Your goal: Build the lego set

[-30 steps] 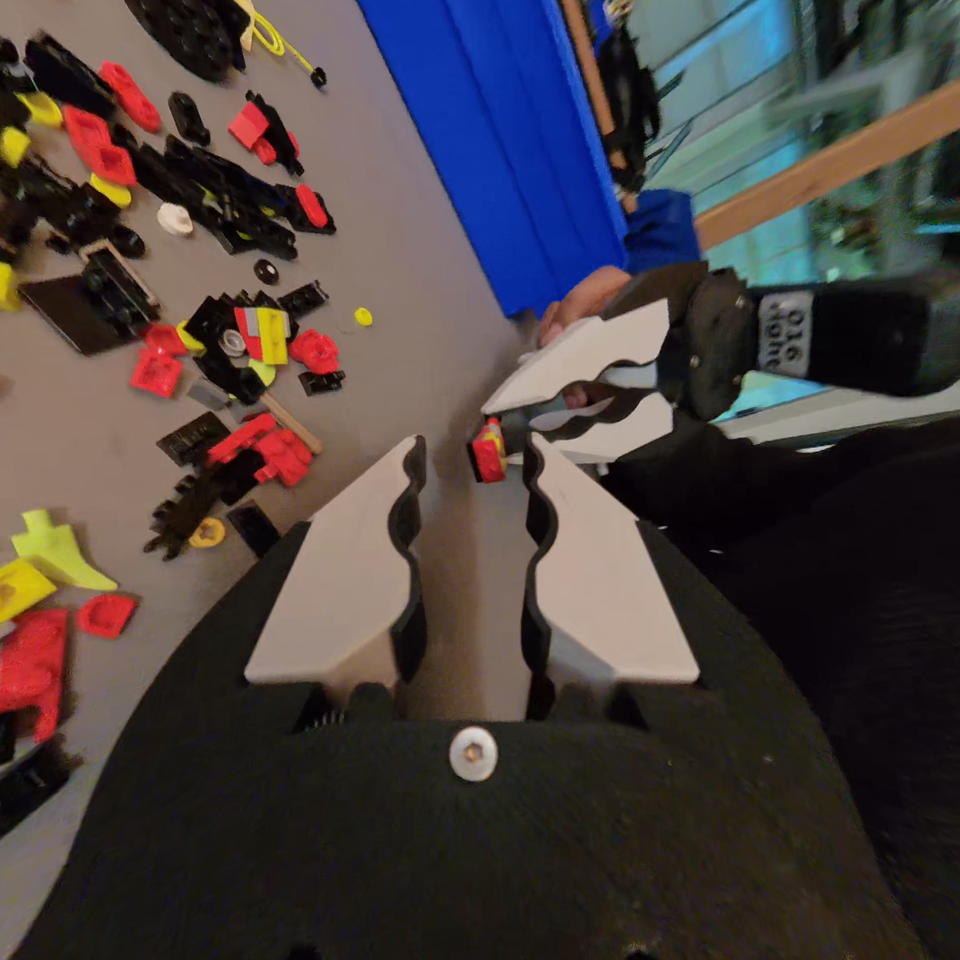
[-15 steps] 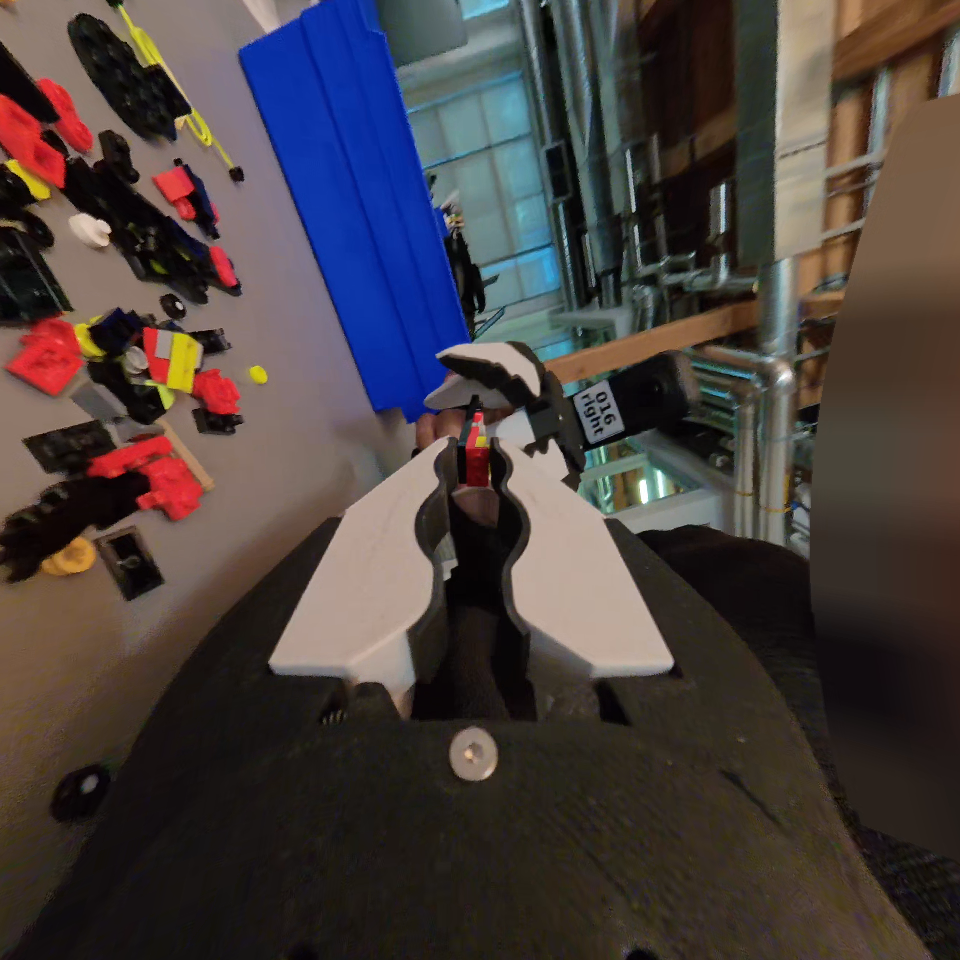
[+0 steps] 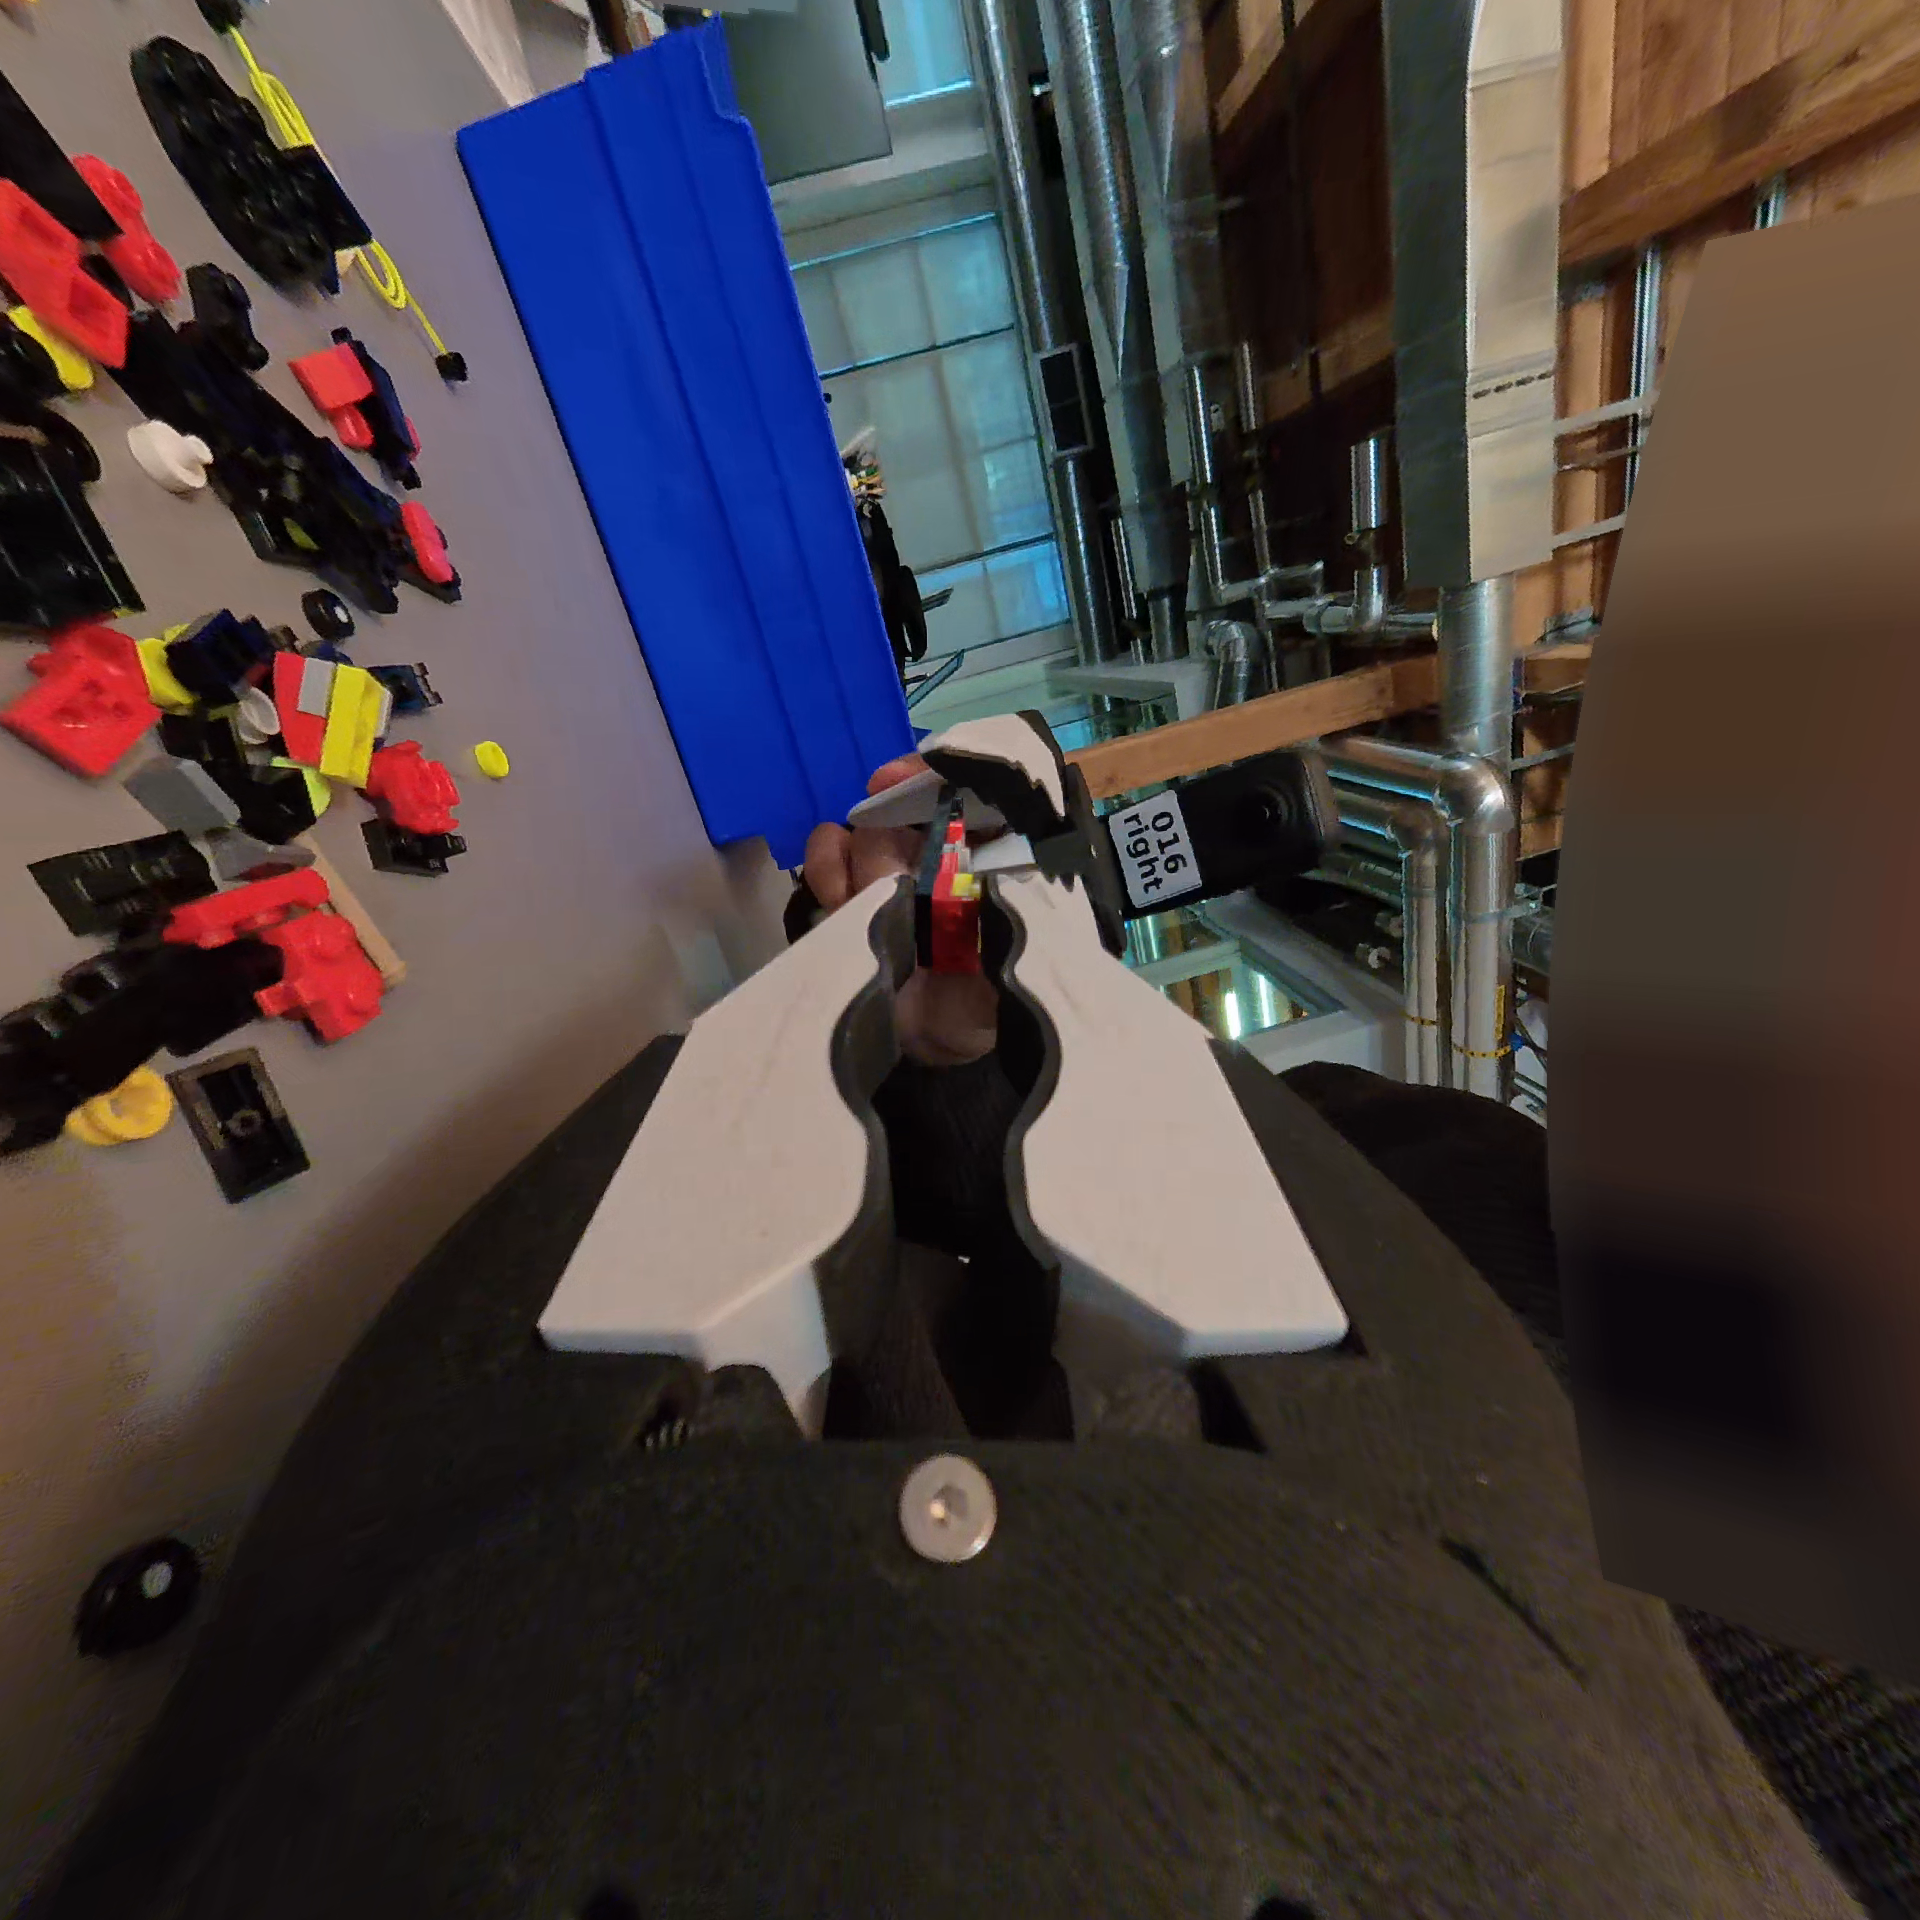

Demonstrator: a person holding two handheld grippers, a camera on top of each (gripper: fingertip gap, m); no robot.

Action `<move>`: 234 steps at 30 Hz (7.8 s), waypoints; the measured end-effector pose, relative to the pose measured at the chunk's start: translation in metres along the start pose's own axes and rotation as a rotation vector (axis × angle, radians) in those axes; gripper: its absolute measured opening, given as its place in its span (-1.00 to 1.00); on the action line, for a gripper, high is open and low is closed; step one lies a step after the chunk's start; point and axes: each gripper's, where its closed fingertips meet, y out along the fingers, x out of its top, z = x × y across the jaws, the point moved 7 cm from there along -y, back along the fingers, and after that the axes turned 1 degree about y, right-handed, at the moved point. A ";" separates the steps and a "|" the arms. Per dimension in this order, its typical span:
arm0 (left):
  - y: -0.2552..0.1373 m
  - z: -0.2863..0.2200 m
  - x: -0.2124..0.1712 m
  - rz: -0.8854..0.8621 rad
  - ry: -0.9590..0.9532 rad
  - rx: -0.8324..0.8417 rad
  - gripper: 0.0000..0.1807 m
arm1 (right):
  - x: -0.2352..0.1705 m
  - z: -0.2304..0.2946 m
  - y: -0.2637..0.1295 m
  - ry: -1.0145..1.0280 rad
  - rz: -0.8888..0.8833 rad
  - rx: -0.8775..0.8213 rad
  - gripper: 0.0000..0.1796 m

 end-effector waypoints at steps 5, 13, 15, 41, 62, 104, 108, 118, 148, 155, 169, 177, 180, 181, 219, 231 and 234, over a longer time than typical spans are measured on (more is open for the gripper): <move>0.001 -0.001 -0.002 0.040 0.030 0.017 -0.91 | -0.002 0.004 0.001 0.008 -0.001 0.061 -0.75; 0.000 -0.002 -0.002 0.057 0.030 0.002 -0.91 | -0.003 0.005 -0.001 0.024 -0.024 0.121 -0.75; 0.001 -0.004 -0.003 0.074 0.046 0.002 -0.91 | -0.003 0.006 -0.001 0.008 -0.025 0.127 -0.75; 0.002 -0.013 -0.003 0.052 0.216 0.060 -0.91 | -0.005 -0.005 0.000 0.192 -0.016 0.099 -0.58; 0.007 -0.020 -0.007 0.085 0.357 0.092 -0.90 | -0.008 -0.006 0.001 0.637 -0.092 0.413 -0.95; 0.007 -0.018 -0.006 0.048 0.242 0.012 -0.89 | -0.003 -0.004 0.001 0.574 -0.111 0.388 -0.94; 0.003 -0.016 -0.003 0.016 0.218 0.016 -0.90 | -0.002 -0.008 0.001 0.503 -0.113 0.296 -0.71; 0.004 -0.011 -0.004 0.043 0.377 0.196 -0.90 | -0.007 -0.003 0.007 0.344 0.040 0.129 -0.74; 0.016 -0.016 -0.022 0.249 0.962 0.506 -0.90 | -0.015 0.000 0.009 0.204 0.175 0.060 -0.74; 0.017 -0.015 -0.026 0.285 1.055 0.553 -0.90 | -0.015 0.002 0.009 0.134 0.205 0.038 -0.76; 0.016 -0.012 -0.025 0.268 0.932 0.512 -0.91 | -0.012 0.006 0.009 0.057 0.240 0.000 -0.77; 0.016 -0.012 -0.025 0.272 0.923 0.507 -0.91 | -0.012 0.007 0.008 0.056 0.243 -0.001 -0.77; 0.016 -0.012 -0.025 0.272 0.917 0.504 -0.91 | -0.011 0.007 0.009 0.050 0.248 -0.005 -0.77; 0.016 -0.011 -0.025 0.274 0.916 0.504 -0.91 | -0.011 0.007 0.009 0.049 0.248 -0.005 -0.77; 0.000 0.001 -0.002 -0.024 0.050 0.050 -0.91 | -0.003 -0.009 0.003 0.199 0.020 0.009 -0.62; -0.004 0.003 0.002 -0.090 -0.060 -0.028 -0.91 | 0.010 0.011 0.003 -0.249 0.060 -0.151 -0.72; -0.004 0.003 0.003 -0.103 -0.088 -0.045 -0.91 | 0.008 0.013 0.007 -0.271 0.083 -0.162 -0.71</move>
